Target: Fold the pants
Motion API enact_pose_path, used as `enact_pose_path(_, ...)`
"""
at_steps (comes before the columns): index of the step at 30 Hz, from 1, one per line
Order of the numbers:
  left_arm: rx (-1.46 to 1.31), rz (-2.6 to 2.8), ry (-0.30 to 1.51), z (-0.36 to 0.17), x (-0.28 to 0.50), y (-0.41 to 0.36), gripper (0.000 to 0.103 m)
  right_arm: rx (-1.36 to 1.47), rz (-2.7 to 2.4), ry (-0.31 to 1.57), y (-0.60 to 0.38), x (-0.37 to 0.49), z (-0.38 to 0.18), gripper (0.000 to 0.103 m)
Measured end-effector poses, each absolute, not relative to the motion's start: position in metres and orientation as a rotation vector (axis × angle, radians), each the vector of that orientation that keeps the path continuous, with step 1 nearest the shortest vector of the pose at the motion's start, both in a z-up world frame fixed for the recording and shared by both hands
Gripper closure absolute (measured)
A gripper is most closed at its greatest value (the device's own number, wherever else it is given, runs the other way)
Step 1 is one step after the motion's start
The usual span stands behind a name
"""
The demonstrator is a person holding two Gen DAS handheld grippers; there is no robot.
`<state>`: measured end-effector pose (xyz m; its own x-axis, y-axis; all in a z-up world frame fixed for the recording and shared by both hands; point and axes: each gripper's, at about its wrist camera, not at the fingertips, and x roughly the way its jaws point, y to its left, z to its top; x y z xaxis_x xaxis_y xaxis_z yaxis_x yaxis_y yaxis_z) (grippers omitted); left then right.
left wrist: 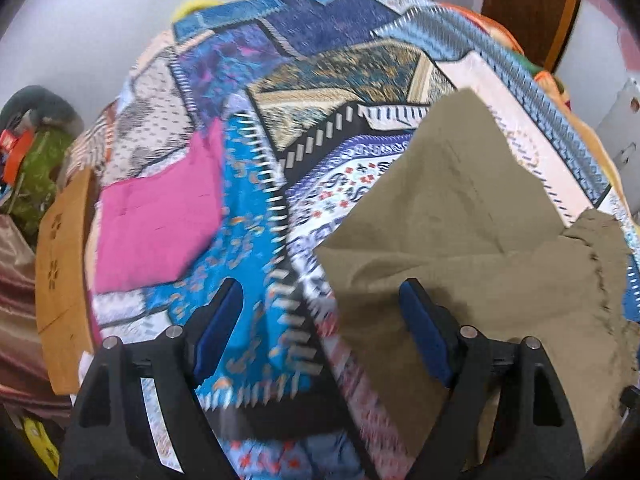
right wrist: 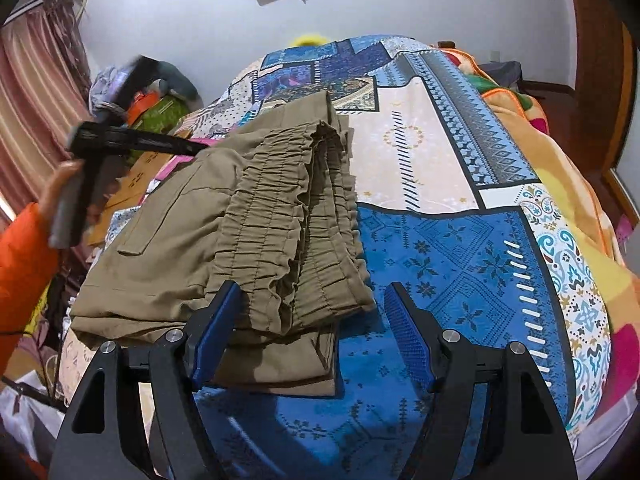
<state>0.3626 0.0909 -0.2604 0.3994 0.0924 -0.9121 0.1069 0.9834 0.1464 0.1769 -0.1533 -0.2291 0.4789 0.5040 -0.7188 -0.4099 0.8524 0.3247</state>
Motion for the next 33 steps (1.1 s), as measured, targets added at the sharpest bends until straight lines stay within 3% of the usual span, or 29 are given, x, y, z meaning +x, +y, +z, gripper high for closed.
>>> enact_pose_path(3,0.188,-0.028,1.175,-0.275,0.374,0.086,0.015,0.122,0.542,0.921,-0.157,0.183,-0.230,0.034)
enact_pose_path(5,0.211,-0.002,1.155,-0.282,0.375,0.086,0.001,0.118,0.517,0.922,-0.161,0.189,-0.231,0.034)
enact_pose_path(6,0.216,0.002,1.142,-0.283,0.373,0.087,0.000,0.116,0.503,0.921,-0.163,0.192,-0.231,0.034)
enact_pose_path(33,-0.122,0.163,1.125,-0.270,0.207,0.139,0.000,0.092,0.535,0.896,-0.154,0.155,-0.208,0.032)
